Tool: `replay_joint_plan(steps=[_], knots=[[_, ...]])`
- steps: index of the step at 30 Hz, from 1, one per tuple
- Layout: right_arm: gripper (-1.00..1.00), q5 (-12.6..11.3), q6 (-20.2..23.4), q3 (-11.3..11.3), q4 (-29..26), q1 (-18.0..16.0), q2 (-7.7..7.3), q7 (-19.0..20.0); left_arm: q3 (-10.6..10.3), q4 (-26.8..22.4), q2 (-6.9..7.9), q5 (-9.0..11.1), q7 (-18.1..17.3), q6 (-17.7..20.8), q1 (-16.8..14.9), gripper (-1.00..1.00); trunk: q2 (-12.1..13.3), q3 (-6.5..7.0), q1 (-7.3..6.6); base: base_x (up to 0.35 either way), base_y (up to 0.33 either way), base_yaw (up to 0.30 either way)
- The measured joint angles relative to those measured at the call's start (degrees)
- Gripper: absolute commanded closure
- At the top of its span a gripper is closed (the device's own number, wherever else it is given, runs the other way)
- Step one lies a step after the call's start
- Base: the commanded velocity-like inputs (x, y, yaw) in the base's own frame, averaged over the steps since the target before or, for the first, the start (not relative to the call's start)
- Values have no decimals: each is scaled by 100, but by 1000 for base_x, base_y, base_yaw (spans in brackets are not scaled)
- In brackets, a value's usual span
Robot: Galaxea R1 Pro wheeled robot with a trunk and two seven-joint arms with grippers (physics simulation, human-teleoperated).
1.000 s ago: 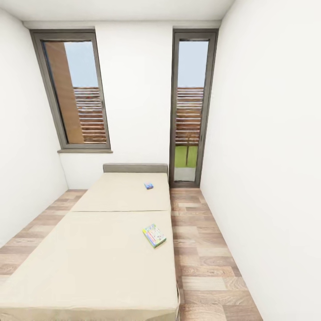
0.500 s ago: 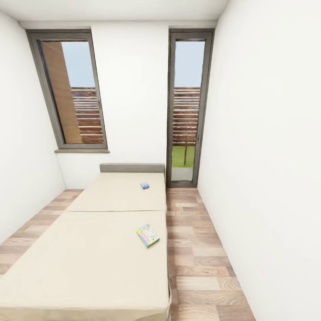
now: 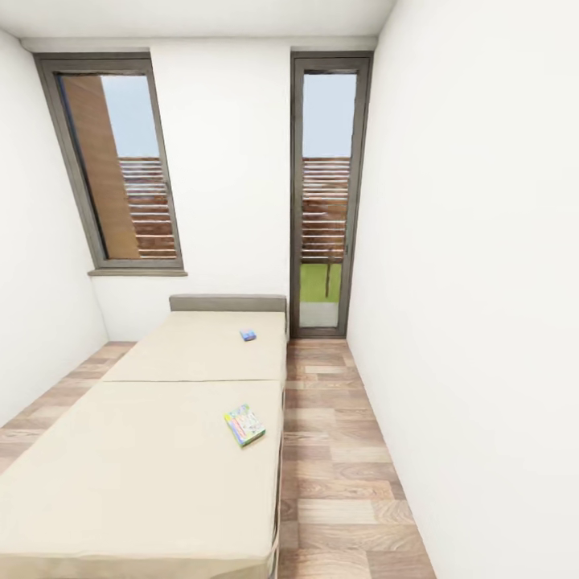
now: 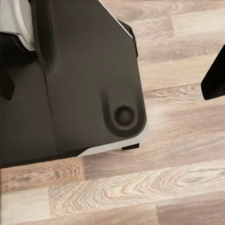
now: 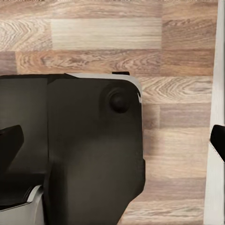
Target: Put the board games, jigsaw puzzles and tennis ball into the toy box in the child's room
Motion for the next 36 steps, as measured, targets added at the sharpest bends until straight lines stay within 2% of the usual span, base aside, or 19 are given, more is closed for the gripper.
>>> replay_joint_plan(steps=[28,32,36], knots=[[-100,-6,-30,-1,-1,0,1,2,26,-64,41,65,-88,-23,0,-100,-1,-1,0,2,-16,0],[-100,-6,-22,0,-1,0,4,2,9,-91,66,58,-224,-27,-2,-100,-1,-1,0,0,0,0],[-100,-6,-18,-1,-1,0,6,2,15,-258,170,71,-644,-6,-4,-100,-1,0,0,0,0,0]])
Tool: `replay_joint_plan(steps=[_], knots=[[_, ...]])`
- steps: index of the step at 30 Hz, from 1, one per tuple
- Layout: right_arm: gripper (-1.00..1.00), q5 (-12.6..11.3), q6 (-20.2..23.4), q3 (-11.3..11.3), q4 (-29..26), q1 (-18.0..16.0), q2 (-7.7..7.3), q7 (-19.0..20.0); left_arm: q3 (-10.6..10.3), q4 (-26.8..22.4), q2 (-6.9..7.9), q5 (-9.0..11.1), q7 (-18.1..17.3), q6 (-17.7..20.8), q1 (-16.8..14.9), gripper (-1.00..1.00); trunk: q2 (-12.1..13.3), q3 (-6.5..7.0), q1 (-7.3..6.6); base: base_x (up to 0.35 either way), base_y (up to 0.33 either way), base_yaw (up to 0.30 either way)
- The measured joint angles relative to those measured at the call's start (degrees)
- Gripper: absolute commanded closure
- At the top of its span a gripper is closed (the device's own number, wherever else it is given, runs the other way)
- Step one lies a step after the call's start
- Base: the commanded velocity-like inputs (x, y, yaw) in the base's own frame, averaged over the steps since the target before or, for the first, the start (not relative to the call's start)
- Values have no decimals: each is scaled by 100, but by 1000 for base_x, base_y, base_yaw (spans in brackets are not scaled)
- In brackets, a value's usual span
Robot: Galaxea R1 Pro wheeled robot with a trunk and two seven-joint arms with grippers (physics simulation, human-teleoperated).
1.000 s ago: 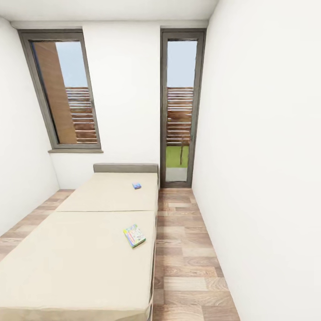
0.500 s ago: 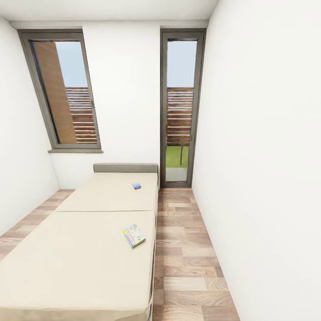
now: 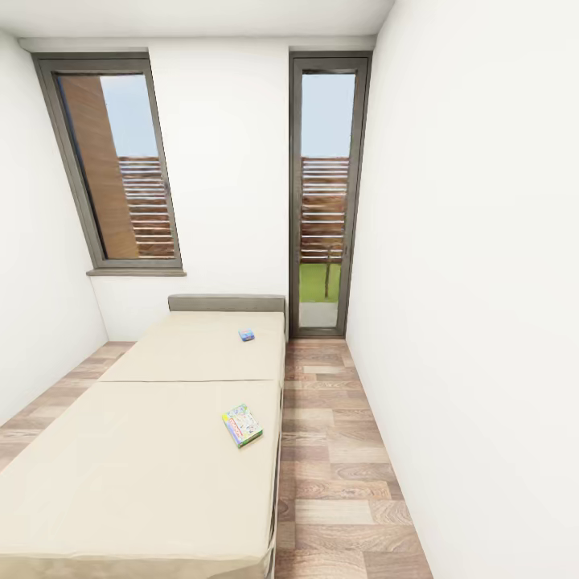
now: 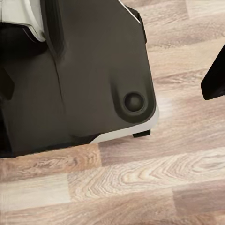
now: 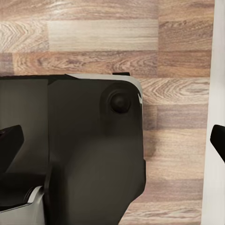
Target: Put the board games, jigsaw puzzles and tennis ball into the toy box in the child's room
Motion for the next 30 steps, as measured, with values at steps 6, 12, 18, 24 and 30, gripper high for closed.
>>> replay_joint_plan(steps=[6,12,18,24,30], knots=[[-100,0,14,-6,0,0,2,0,35,-823,391,54,-1533,305,8,-100,0,0,0,0,0,0],[-100,6,13,-8,0,0,3,0,227,-2133,811,43,-3015,1473,18,-100,0,1,0,0,0,0],[-100,7,13,-12,-1,0,5,-1,467,-3531,1131,50,-4430,2516,27,-100,0,0,0,0,0,0],[-100,8,9,-15,-16,-4,11,-1,774,-4964,1241,-5,-5663,3761,29,-100,-1,-1,0,0,0,0],[-100,8,-13,-16,-33,-5,6,5,951,-6005,1243,-14,-5954,4688,4,-100,0,0,0,0,0,0]])
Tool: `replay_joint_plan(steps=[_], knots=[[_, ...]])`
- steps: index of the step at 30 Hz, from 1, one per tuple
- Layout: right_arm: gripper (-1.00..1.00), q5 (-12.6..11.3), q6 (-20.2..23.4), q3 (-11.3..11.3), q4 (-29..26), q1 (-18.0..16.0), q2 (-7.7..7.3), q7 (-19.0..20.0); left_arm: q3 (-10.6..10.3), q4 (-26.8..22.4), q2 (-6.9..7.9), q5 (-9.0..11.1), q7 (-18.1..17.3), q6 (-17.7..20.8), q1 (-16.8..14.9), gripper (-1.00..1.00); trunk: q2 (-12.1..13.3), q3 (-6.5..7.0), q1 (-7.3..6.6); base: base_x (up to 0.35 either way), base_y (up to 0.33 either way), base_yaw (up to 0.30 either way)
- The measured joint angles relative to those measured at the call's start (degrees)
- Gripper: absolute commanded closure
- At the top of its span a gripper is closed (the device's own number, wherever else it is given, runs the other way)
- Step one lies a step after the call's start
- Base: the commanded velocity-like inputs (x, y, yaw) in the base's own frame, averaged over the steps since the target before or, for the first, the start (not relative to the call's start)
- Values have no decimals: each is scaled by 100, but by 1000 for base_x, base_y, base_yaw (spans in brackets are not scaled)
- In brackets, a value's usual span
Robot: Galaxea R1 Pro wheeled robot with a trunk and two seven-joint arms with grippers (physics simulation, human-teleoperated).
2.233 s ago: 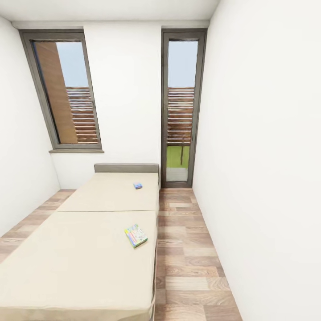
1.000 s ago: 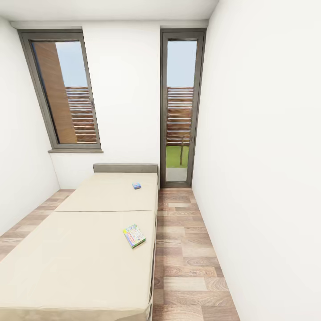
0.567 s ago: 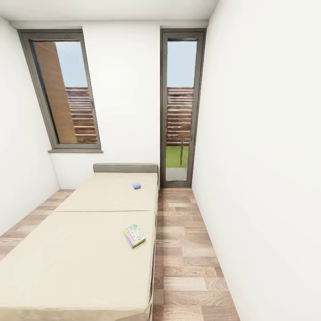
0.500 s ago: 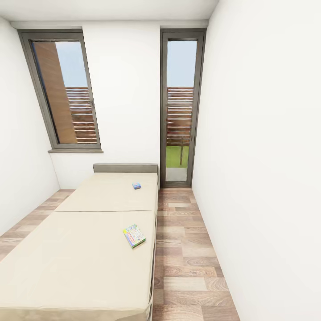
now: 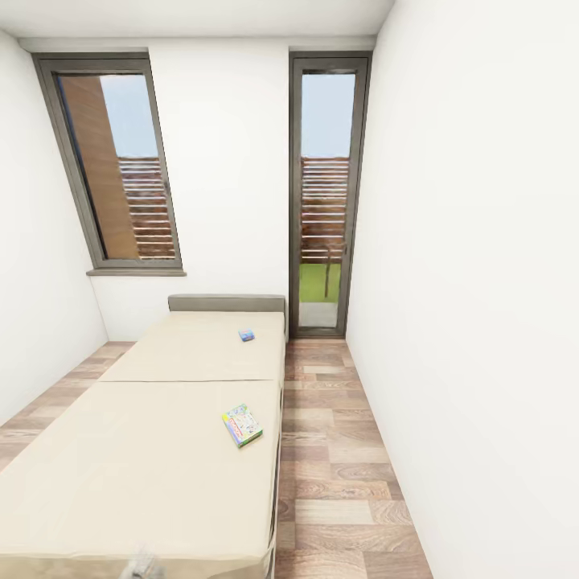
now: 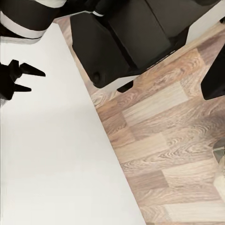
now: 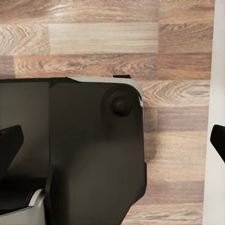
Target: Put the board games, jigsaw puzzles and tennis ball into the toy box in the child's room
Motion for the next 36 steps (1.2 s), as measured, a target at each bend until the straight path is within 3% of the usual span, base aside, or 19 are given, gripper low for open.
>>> replay_joint_plan(steps=[5,10,12,16,18,19,20,22,23,26,32,36], knots=[[-100,0,10,-1,-31,-13,1,6,68,-1175,-93,23,55,1305,-288,-100,2,2,0,0,0,0],[-100,0,34,-5,-99,-136,1,17,71,-1415,-367,10,476,1764,-862,-100,2,2,0,0,0,0],[-100,-7,87,-4,-215,-300,5,14,66,-1459,-609,16,876,1883,-1198,-100,2,4,1,0,0,0],[-100,-49,354,-17,-344,-637,1,10,61,-1488,-994,9,1555,1959,-1511,-100,2,2,0,0,0,0],[-100,-123,733,-40,-394,-947,-2,3,55,-1497,-1315,21,2118,1983,-1707,-100,2,2,1,0,0,0],[-100,-158,876,-51,-406,-1058,-4,1,46,-1499,-1423,18,2312,1978,-1782,-100,2,2,0,0,0,0],[-100,-235,1150,-71,-427,-1271,-6,-4,44,-1489,-1642,33,2694,1973,-1932,-100,2,3,1,0,0,0],[-100,-327,1391,-95,-447,-1500,-8,-8,40,-1428,-1855,16,3090,1951,-2100,-100,2,2,0,0,0,0],[-100,-416,1560,-110,-469,-1704,-9,-9,30,-1298,-2013,28,3471,1911,-2258,-100,2,3,1,0,0,0],[-100,-570,1774,-129,-515,-2096,-6,-14,-8,-858,-2205,45,4207,1657,-2588,-100,3,4,1,0,0,0],[-100,-683,2010,-147,-550,-2563,29,-126,-88,196,-2310,68,5065,818,-3070,-100,2,2,0,0,0,0],[-100,-709,2160,-148,-560,-2703,73,-341,-117,1335,-2309,70,5594,65,-3531,-100,2,2,0,0,0,0]])
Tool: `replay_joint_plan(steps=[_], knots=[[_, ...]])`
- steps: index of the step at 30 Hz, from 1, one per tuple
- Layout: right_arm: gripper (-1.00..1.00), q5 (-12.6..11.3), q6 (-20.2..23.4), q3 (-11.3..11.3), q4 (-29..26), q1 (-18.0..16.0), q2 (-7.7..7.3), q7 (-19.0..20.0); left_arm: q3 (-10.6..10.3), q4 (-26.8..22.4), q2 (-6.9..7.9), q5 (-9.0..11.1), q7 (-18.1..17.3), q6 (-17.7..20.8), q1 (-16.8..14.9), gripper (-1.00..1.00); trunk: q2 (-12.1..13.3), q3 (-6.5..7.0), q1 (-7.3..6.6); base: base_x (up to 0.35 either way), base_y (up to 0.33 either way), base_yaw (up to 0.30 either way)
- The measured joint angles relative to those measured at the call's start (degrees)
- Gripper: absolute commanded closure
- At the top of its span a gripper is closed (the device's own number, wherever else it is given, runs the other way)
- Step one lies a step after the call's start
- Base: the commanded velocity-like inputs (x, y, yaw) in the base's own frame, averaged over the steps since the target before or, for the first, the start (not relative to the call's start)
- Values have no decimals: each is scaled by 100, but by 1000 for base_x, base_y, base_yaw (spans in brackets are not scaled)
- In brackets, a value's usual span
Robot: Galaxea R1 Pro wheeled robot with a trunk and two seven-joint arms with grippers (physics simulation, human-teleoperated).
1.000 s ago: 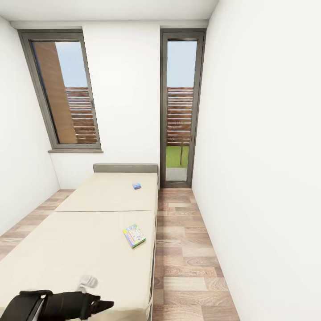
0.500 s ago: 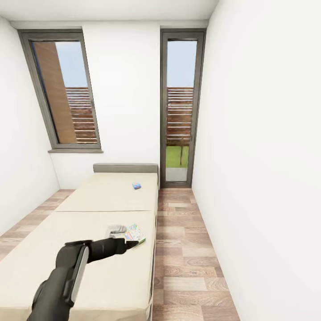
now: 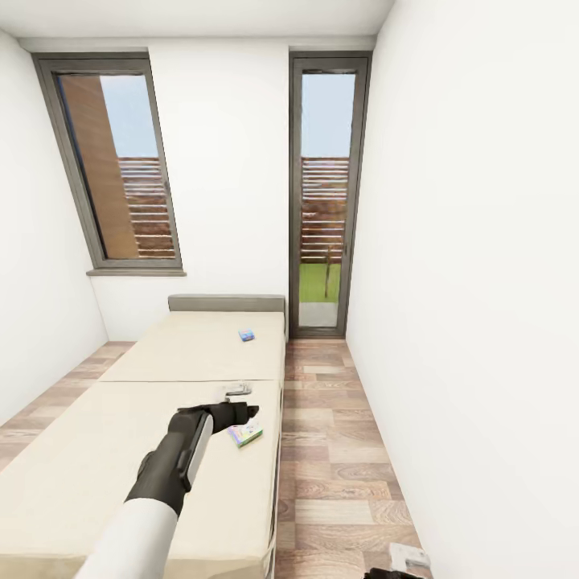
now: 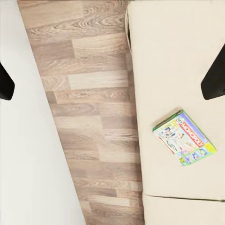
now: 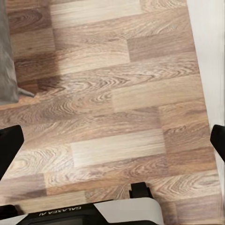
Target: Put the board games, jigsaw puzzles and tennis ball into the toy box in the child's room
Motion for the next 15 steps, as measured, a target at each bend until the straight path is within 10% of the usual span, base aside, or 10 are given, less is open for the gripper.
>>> replay_joint_plan(steps=[15], knots=[[-100,-9,35,23,-5,-51,30,-208,-27,1533,1,-1,624,-1043,-778,-100,-1,0,0,0,0,0]])
